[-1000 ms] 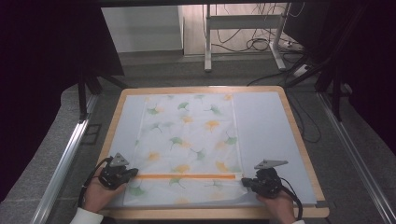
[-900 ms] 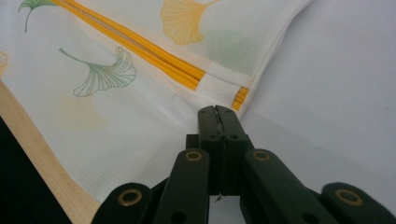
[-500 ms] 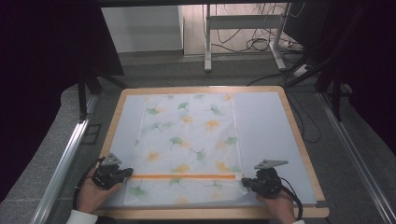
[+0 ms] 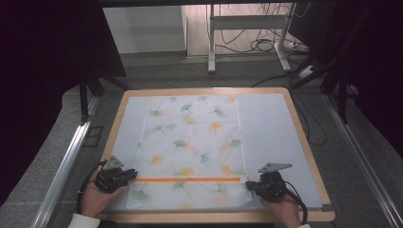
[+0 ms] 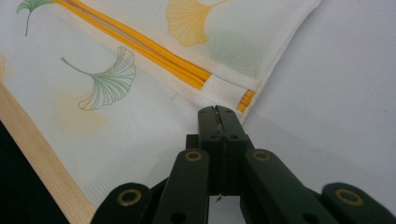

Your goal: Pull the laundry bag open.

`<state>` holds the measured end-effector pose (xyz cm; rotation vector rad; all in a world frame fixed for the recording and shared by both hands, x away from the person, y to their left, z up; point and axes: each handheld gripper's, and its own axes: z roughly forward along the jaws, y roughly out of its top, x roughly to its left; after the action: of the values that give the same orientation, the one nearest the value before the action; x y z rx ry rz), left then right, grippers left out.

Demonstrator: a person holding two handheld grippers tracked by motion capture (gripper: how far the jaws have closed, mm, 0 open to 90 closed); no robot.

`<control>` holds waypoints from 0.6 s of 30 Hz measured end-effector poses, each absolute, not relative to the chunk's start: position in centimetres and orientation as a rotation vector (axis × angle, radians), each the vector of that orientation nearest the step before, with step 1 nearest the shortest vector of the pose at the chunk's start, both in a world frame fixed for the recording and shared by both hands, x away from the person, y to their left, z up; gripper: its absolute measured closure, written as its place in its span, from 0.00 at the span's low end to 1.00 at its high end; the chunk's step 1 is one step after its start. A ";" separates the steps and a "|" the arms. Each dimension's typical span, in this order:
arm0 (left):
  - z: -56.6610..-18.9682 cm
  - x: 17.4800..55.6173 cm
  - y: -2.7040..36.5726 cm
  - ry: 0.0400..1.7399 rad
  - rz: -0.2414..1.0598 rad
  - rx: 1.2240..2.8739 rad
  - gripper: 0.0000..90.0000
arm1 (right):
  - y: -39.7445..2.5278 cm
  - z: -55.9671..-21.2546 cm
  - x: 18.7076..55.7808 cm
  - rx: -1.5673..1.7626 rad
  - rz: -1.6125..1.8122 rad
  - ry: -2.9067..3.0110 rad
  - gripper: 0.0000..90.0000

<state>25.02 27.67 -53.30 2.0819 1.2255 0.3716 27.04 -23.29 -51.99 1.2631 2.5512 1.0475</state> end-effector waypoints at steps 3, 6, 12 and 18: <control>-53.1 24.9 27.6 1.222 0.380 2.066 0.86 | -23.3 -51.9 27.0 1.261 1.045 2.550 0.99; -52.8 24.8 27.3 1.209 0.387 2.041 0.83 | -23.3 -51.8 26.9 1.235 1.058 2.553 0.99; -52.2 25.0 26.7 1.188 0.394 1.992 0.69 | -23.6 -50.7 27.0 1.176 1.150 2.502 0.88; -52.1 25.7 26.3 1.206 0.391 1.971 0.61 | -24.5 -50.3 28.1 1.194 1.210 2.443 0.70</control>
<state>25.69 26.28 -52.08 1.9711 1.2059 0.3909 28.08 -24.48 -50.28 1.1943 2.4426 1.2101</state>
